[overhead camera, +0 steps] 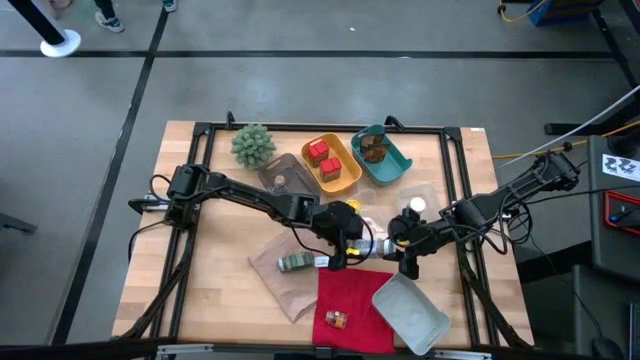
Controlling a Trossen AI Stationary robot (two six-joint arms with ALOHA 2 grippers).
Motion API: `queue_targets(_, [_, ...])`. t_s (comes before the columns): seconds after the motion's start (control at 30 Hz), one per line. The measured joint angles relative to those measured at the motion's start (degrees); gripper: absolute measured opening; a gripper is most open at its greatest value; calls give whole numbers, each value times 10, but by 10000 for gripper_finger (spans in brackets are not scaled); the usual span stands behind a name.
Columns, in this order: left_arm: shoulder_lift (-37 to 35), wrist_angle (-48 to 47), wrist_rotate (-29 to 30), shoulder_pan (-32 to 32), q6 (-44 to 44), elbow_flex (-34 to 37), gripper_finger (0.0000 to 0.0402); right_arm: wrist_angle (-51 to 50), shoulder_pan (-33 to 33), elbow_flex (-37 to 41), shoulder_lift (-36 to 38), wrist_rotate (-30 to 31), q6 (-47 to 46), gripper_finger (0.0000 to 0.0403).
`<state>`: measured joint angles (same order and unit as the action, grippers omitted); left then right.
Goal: Sort spices by type
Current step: Put the white seasoning bottle into the right transparent bin
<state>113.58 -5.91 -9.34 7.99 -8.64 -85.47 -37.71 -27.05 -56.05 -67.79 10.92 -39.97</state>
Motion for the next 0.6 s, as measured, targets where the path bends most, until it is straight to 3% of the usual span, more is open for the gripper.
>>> queue_targets(0.17, [0,0,2,2,8,0,199,-2,0,0,0,0,0,212])
queue_targets(0.6, [-3,-2,18,4,17,0,261,-12,1,0,0,-3,1,213])
